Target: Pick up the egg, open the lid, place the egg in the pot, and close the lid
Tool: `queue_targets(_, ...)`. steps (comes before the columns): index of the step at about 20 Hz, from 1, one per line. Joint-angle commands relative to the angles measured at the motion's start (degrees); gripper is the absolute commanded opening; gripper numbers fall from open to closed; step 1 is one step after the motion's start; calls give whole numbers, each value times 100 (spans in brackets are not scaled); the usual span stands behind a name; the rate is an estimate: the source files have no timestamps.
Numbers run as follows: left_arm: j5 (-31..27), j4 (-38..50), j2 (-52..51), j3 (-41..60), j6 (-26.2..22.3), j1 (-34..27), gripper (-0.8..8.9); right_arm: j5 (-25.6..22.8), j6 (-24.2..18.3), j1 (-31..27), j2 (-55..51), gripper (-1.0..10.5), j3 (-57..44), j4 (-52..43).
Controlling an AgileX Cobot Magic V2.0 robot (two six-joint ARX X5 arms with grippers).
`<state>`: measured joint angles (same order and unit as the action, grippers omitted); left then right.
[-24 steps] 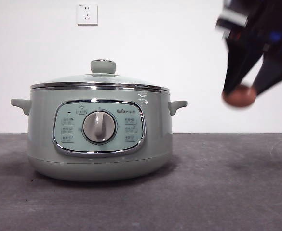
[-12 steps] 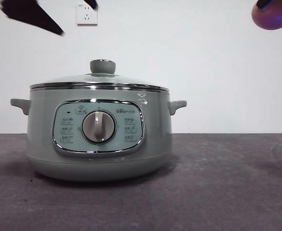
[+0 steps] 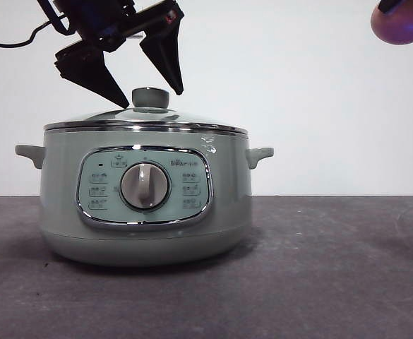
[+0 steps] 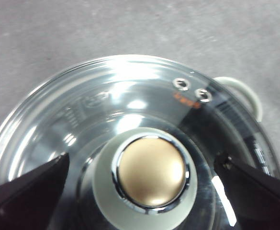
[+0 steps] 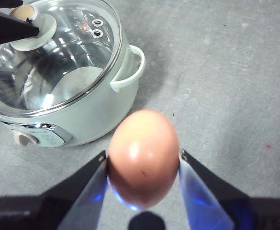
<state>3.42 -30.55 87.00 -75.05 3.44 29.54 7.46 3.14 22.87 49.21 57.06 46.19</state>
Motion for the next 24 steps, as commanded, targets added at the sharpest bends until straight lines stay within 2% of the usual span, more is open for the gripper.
queue_targets(1,-24,-20,125,-15,-66,48,440,7,-46,2,-13,-16,2,-79)
queue_targets(3,-24,-20,166,-15,-63,90,363,4,-48,2,-13,-16,2,-105)
queue_targets(6,-28,98,166,-15,-63,138,171,-9,-68,2,-9,-16,2,-114)
queue_targets(10,-24,133,162,-15,-63,136,-13,-9,-68,2,0,-16,2,-111)
queue_targets(16,-35,94,129,-59,-66,136,-8,-2,-66,2,28,-12,2,-116)
queue_targets(24,-37,-505,46,-968,-199,136,-8,15,-66,9,83,-12,2,-260)
